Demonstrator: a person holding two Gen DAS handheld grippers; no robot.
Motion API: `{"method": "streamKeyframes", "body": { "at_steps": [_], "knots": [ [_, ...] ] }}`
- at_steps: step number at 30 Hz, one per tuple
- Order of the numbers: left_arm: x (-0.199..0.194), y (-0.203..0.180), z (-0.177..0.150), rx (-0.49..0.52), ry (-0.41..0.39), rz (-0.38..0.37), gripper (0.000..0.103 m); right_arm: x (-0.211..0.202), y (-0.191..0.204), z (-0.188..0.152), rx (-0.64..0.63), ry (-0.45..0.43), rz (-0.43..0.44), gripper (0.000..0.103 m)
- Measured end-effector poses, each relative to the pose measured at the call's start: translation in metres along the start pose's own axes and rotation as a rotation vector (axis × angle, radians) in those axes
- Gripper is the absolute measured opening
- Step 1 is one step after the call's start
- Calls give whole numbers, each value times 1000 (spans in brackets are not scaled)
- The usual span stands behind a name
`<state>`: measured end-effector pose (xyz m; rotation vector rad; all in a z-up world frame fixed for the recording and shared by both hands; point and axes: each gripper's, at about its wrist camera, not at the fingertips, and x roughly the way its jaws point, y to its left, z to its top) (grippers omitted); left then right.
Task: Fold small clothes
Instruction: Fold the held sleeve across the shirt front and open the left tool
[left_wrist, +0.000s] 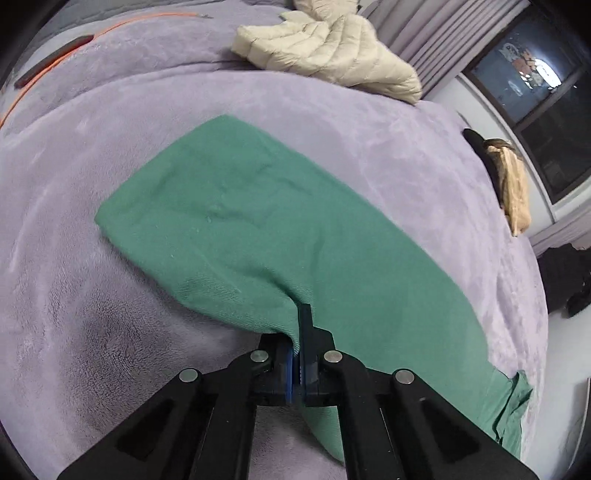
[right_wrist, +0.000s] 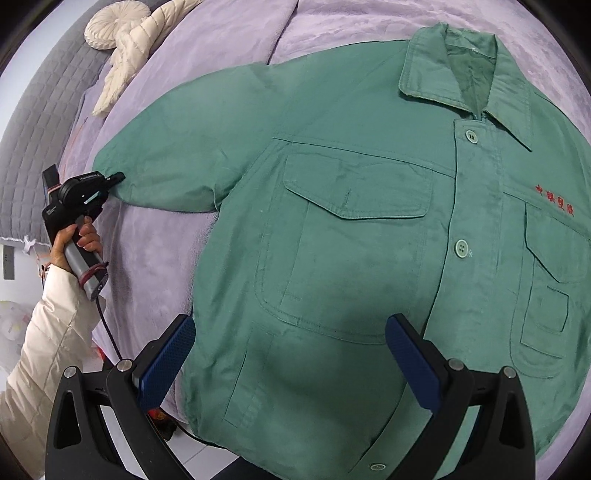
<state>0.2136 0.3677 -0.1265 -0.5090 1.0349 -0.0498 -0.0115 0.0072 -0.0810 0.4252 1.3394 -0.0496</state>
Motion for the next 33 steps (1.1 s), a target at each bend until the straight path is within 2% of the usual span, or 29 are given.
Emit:
{"method": "streamKeyframes", "body": {
  "at_steps": [4,9,13,15,17,20,22,24,27,29,30,31,32,33],
  "knots": [
    [-36,-41,2,91,-59,-139,3,-6,-9,-1,17,-15,8,103],
    [-69,-140,-11,275,-77,-309,3,-20,-28,-2,60,-52,17,103],
    [-85,-235,-53,476,-20,-446,3,-42,-55,-8,111,-99,24,103],
    [-82,-287,-86,578,37,-512,3,-55,-74,-13,154,-131,27,103],
    [-73,-332,-124,669,96,-534,3,-68,-95,-18,199,-160,27,102],
    [-51,-383,-187,781,187,-530,3,-84,-134,-31,278,-202,23,102],
    [-31,-404,-229,872,218,-468,3,-89,-158,-38,323,-215,20,102],
    [-3,-420,-273,964,268,-374,3,-89,-183,-48,376,-216,9,102],
    [23,-409,-314,1044,303,-279,3,-84,-214,-59,443,-197,-8,102],
    [30,-401,-326,1080,310,-243,5,-78,-229,-65,474,-184,-17,102],
    [31,-399,-329,1089,315,-228,14,-77,-233,-66,481,-179,-21,102],
    [32,-400,-328,1092,317,-222,37,-76,-238,-66,484,-177,-25,102],
    [26,-397,-326,1095,313,-221,54,-74,-241,-64,482,-176,-30,102],
    [22,-396,-325,1101,306,-217,83,-73,-241,-61,475,-176,-36,102]
  ]
}}
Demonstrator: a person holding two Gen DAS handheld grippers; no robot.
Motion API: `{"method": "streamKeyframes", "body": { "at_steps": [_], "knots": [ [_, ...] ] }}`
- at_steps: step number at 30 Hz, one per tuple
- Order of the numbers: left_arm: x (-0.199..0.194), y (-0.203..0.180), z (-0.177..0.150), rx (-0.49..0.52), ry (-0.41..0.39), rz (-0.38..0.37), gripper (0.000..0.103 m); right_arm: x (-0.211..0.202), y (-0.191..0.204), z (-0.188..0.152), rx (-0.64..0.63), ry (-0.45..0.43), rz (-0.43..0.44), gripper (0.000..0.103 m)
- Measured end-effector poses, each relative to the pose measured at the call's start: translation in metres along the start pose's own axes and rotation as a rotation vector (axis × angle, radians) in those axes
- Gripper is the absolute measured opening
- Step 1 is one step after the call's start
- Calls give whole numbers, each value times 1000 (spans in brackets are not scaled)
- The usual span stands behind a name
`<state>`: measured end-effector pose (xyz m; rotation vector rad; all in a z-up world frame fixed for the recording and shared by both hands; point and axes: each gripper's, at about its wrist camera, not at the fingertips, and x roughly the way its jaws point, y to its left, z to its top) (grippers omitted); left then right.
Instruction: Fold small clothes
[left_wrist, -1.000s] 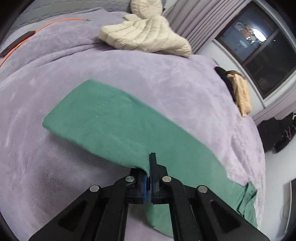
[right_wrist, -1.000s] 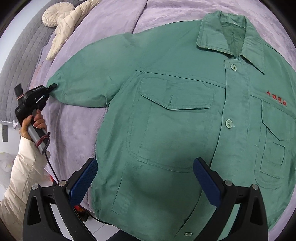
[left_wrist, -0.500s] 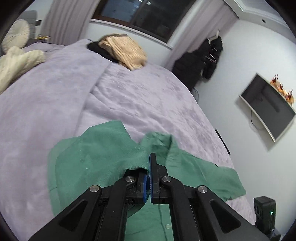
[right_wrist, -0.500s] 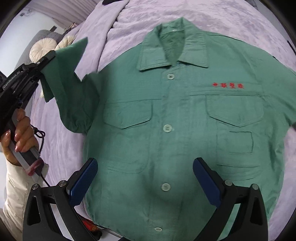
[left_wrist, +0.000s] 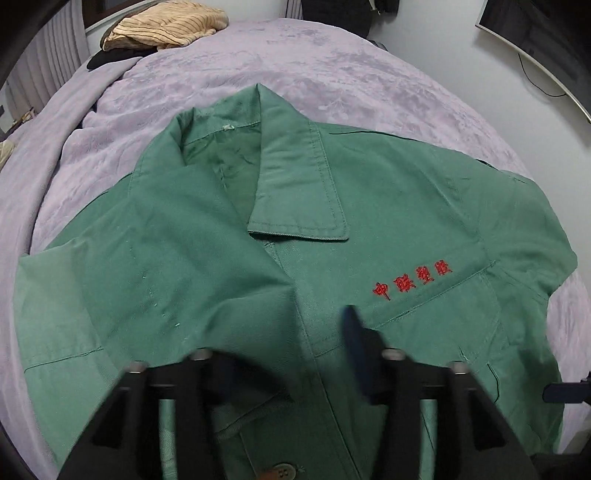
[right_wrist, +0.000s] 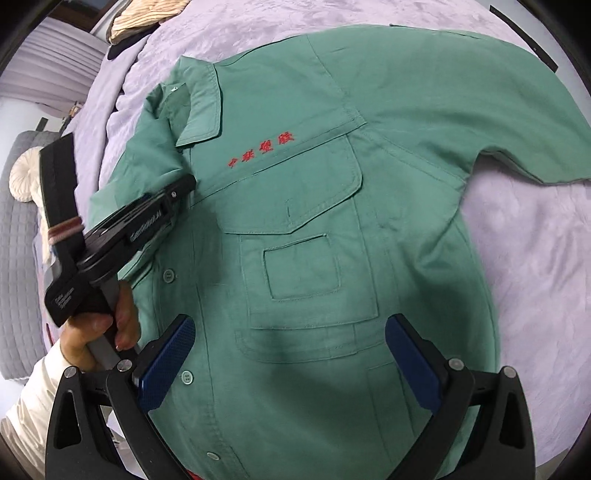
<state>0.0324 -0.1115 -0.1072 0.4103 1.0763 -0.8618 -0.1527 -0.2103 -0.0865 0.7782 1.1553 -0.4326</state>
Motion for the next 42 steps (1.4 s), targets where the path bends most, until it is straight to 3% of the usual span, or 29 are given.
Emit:
{"method": "streamKeyframes", "body": {
  "at_steps": [1,4,8,10,13,17,19,20,22,23,24,25,28,29,32,36,39,40,41,42],
  "knots": [
    [-11,0,-2,12,-11,18,90,0,2,2,-10,-4,-5,102],
    [-34,7,2,44,-47,31,90,-3,18,17,-70,-37,-29,102],
    [-77,54,-21,-46,-63,116,90,-5,61,38,-260,-114,-88,102],
    [-87,85,-43,-118,-27,198,90,4,100,45,-412,-148,-142,102],
    [-83,119,-81,-142,64,333,90,25,147,44,-632,-191,-238,102],
    [-65,141,-117,-140,168,422,90,71,189,37,-858,-209,-366,102],
    [-56,144,-121,-139,177,463,90,96,200,38,-933,-219,-437,102],
    [-53,146,-121,-148,164,484,90,110,203,38,-969,-220,-486,99],
    [-54,155,-118,-207,123,530,90,123,206,42,-983,-211,-489,77],
    [-56,162,-117,-252,108,545,90,121,205,47,-956,-192,-433,28],
    [-61,172,-117,-315,91,548,90,115,203,49,-911,-194,-403,6],
    [-66,183,-118,-373,79,537,90,105,200,54,-854,-222,-375,6],
    [-73,211,-126,-496,75,504,93,64,167,77,-529,-259,-137,6],
    [-73,220,-130,-533,81,477,97,54,142,84,-349,-254,-5,6],
    [-73,233,-134,-569,78,448,99,56,81,78,48,-214,232,6],
    [-74,243,-132,-556,75,419,99,89,8,47,487,-147,412,11],
    [-80,248,-135,-535,89,381,99,95,-21,27,650,-139,503,11],
    [-83,246,-136,-519,99,372,99,91,-23,24,648,-136,500,14],
    [-87,243,-139,-500,109,361,99,87,-21,23,631,-135,493,27],
    [-91,240,-143,-483,121,350,99,81,-17,23,599,-129,479,50]
  ]
}}
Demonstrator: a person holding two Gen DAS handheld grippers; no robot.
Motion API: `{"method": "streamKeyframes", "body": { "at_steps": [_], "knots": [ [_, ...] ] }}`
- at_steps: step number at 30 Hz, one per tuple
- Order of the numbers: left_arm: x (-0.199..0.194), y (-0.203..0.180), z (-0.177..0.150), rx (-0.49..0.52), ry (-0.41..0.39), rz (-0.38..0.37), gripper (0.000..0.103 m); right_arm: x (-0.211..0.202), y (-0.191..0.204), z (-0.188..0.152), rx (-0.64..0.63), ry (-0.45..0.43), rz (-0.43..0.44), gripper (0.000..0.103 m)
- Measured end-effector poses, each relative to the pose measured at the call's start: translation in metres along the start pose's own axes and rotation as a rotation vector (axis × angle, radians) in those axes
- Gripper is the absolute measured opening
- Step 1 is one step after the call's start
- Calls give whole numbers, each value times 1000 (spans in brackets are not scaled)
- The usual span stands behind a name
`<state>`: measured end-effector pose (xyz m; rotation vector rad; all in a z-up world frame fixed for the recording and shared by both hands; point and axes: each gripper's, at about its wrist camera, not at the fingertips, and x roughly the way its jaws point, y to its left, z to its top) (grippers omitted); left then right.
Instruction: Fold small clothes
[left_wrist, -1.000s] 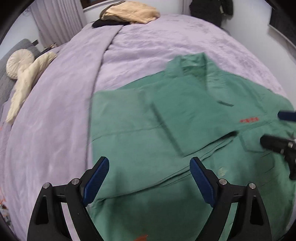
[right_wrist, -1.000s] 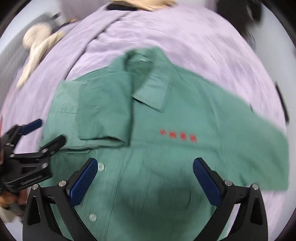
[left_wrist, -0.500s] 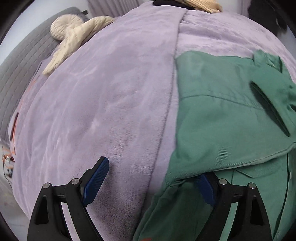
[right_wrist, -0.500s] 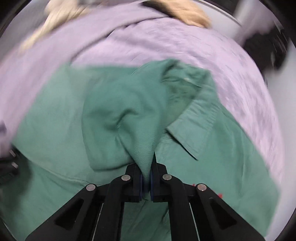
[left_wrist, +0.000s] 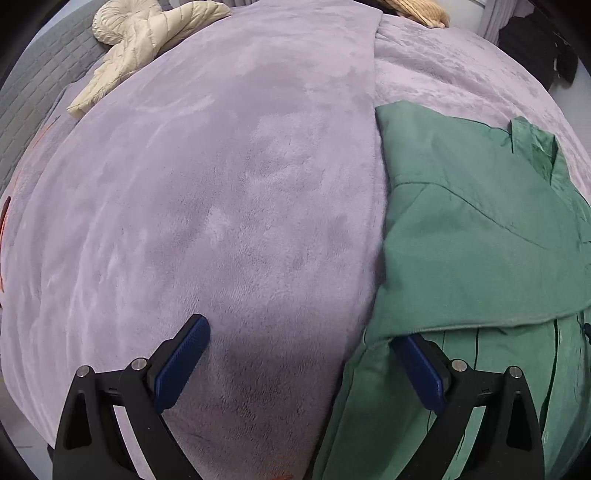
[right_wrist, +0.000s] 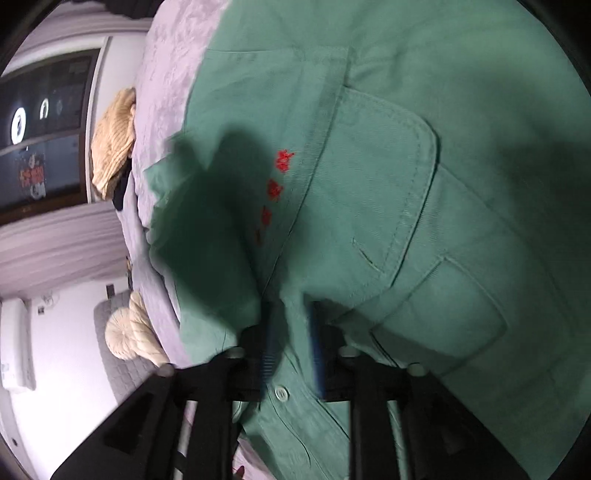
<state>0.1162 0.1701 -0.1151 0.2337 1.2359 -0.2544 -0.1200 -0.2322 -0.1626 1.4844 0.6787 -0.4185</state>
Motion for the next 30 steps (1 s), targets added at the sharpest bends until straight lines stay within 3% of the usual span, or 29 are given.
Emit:
{"method": "streamKeyframes", "body": {
  "at_steps": [2,6,10,11,13,14,15,19,22,25,30],
  "knots": [
    [-9,2,-9,10,25,-1,99,-7,14,-4,-74,6,-23,65],
    [-25,13,-7,-37,23,-23,99,-4,43,-4,-194,12,-25,65],
    [-28,-6,20,-38,-38,-29,99,17,36,23,-100,18,-70,65],
    [-26,-12,29,-34,-53,-34,99,21,33,28,-80,26,-72,64],
    [-20,-28,40,-8,-80,-35,99,20,31,27,-82,32,-80,48],
    [-15,-38,42,10,-83,-24,99,19,33,26,-100,36,-77,19],
    [-10,-45,42,32,-79,-9,99,16,34,25,-119,37,-71,5],
    [25,-53,34,90,-29,81,99,10,22,21,-120,20,-131,5],
    [28,-46,33,73,-9,63,99,11,7,21,-105,40,-131,5],
    [20,-48,37,99,-3,79,99,5,18,22,-176,57,-166,11],
    [2,-58,36,121,12,70,99,-17,33,15,-286,84,-216,11]
  ]
}}
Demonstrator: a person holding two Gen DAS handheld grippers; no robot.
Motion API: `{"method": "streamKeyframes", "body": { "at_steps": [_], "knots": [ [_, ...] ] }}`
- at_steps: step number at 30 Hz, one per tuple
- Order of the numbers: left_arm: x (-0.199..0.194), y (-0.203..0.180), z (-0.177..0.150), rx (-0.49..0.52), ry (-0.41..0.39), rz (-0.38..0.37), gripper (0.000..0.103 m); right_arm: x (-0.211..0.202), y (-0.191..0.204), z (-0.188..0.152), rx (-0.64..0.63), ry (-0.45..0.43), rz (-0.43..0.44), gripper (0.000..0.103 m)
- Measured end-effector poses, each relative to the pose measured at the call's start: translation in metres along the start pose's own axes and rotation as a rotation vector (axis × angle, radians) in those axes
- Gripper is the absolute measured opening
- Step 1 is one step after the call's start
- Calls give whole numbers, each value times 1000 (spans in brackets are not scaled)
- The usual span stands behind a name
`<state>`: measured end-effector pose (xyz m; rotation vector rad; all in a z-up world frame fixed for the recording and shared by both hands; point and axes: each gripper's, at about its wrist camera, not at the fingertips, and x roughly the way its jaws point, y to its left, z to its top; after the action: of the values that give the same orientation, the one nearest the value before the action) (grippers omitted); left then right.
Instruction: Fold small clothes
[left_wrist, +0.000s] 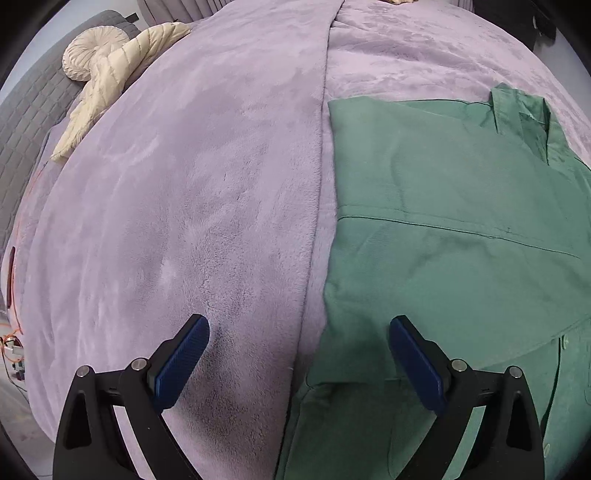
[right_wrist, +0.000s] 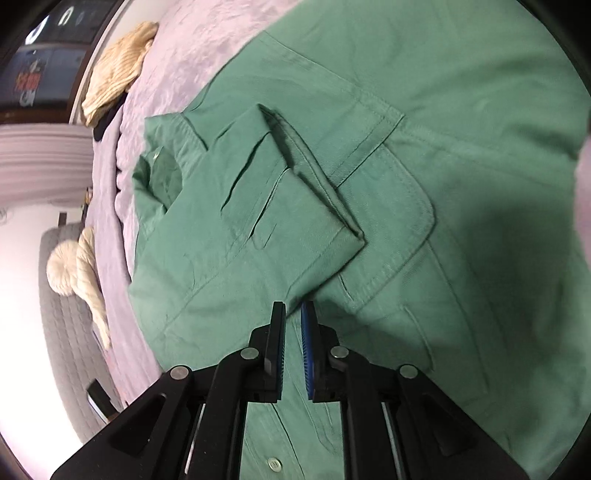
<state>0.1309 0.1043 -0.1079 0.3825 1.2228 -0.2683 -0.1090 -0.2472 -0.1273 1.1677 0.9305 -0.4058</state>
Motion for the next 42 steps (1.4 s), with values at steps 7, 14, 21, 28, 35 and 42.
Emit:
{"method": "streamKeyframes", "body": {
  "at_steps": [7,14,21,28,35,42],
  "knots": [
    [-35,-35,-17,80,16,-67,99,-37,-11,-19,-19,3,-27,56],
    [-66,-88,-28,157,28,-126,99,-66,-38,-30,32,-8,-15,61],
    [-96,-151,-31,236,-26,-194,100,-95,-71,-27,94,-65,2,78],
    [-107,-214,-30,321,1,-225,100,-129,-116,-11,176,-145,10,81],
    [-111,-272,-32,389,29,-257,100,-178,-178,20,278,-266,15,81],
    [-110,-315,-35,414,47,-265,100,-215,-244,52,430,-407,108,81]
  ]
}}
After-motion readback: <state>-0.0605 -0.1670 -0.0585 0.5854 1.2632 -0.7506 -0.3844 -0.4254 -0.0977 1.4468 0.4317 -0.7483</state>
